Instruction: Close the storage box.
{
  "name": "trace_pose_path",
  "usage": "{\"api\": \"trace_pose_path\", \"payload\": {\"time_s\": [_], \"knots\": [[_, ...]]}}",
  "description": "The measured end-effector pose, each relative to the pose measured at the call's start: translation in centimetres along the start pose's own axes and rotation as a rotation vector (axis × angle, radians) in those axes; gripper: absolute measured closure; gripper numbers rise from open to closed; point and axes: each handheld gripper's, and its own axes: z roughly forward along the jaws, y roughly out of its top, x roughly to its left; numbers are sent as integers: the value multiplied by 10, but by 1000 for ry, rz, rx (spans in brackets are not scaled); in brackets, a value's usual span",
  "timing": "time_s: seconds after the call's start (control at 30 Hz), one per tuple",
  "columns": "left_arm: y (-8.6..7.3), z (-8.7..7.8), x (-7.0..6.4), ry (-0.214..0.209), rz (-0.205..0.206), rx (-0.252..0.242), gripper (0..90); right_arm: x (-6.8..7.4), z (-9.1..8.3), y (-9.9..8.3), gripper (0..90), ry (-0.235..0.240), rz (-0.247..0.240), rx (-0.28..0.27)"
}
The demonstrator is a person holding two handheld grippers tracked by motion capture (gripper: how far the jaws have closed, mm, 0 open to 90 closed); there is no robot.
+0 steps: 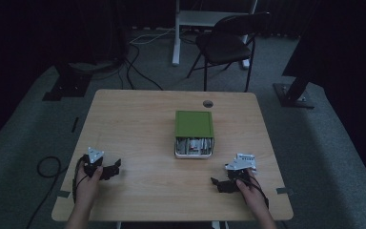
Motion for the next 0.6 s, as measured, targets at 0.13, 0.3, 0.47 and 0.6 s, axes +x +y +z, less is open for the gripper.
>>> {"api": "trace_pose_path", "payload": {"time_s": [0.13,0.3,0.47,0.6], "knots": [[-4,-4,7,34,-16,-7,100,3,2,1,133,-10,-25,15],[-10,-8,17,67,-44,1,100,2,2,1,131,-9,-24,16],[-14,-13,24,99,-62,5,100,2,2,1,130,-9,-24,16],[-19,-21,33,131,-98,8,100,2,2,1,130,-10,-25,16]]}}
